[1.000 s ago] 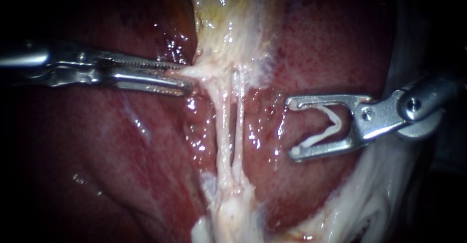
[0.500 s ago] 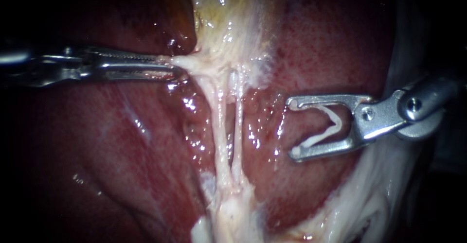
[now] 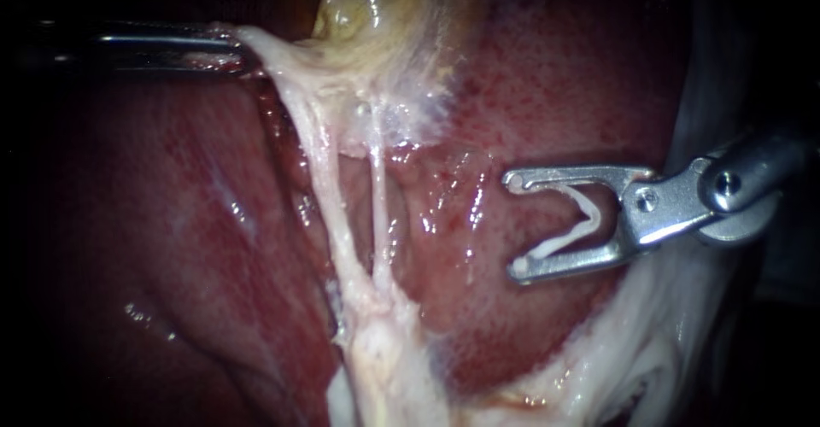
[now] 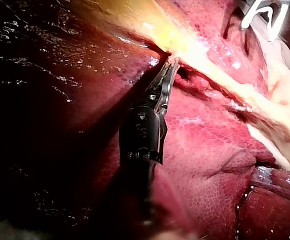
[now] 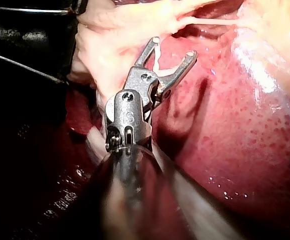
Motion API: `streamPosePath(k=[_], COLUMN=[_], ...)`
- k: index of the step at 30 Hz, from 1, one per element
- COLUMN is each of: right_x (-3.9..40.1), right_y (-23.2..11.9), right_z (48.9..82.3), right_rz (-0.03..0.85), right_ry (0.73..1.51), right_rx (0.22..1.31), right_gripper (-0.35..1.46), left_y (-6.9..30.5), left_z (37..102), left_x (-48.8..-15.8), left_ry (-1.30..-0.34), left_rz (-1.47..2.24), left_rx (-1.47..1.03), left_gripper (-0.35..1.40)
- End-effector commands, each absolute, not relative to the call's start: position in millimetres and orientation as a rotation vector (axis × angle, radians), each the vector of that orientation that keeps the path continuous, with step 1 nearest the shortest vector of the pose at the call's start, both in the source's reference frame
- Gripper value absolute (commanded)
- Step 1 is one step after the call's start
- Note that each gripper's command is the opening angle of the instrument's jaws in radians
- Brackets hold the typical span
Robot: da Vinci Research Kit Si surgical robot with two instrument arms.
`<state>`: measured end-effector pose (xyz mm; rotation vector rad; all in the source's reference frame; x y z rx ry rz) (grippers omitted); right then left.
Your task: Grabbing gallbladder
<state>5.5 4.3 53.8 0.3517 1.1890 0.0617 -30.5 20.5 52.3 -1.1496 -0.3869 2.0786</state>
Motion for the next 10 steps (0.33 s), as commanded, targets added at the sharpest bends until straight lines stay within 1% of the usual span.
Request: streamPosePath(k=[1, 10], right_x=[5.5, 5.6], right_y=[4.3, 4.3], right_z=[53.8, 53.8], right_rz=[0.062, 0.062], right_ry=[1.189, 1.189], right_rx=[0.352, 0.351], right_gripper=[0.5, 0.5], left_y=[20.4, 20.4], left_z=[52.3, 52.3], left_x=[-30.6, -30.7], left_ry=[-0.384, -0.372], left_rz=[2.077, 2.091], left_rx=[-1.149, -1.153], left_gripper=[-0.35, -0.35])
